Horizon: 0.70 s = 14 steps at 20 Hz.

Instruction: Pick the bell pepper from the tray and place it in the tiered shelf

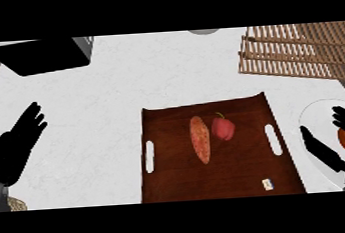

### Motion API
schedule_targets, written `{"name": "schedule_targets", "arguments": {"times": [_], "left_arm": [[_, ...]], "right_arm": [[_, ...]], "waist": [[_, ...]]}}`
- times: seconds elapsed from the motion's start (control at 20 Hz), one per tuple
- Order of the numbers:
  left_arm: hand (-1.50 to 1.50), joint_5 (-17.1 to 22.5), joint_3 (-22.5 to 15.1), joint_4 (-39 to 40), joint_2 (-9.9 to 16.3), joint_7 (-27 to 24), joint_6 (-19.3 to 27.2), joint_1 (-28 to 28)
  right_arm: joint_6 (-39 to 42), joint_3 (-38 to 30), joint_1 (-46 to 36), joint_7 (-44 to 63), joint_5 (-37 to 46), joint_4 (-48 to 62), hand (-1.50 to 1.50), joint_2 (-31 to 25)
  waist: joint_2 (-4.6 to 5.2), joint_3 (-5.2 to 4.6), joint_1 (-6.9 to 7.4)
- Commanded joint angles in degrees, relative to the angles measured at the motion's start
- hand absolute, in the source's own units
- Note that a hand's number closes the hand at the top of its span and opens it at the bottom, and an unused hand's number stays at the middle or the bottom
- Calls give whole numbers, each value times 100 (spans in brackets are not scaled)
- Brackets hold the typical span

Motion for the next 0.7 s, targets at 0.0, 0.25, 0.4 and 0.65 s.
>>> {"name": "schedule_targets", "arguments": {"times": [0.0, 0.25, 0.4, 0.65], "left_arm": [[0, 230, -54, 358, -430, -190, -80, 425], [0, 6, -351, 174, -619, -51, 208, 243], [0, 46, -399, 102, -599, -5, 161, 249], [0, -120, -603, 28, -688, 172, 368, 83]], "right_arm": [[-204, 362, 1023, -423, 234, -730, -150, 273], [-142, 1073, 1662, 183, 686, -1767, -150, 112], [-65, 1473, 1910, 658, 1035, -2264, -150, -53], [-121, 1624, 2102, 2003, 1785, -2628, -150, -363]], "waist": [[150, -268, 157], [199, -282, 300], [222, -290, 424], [285, -298, 503]]}}
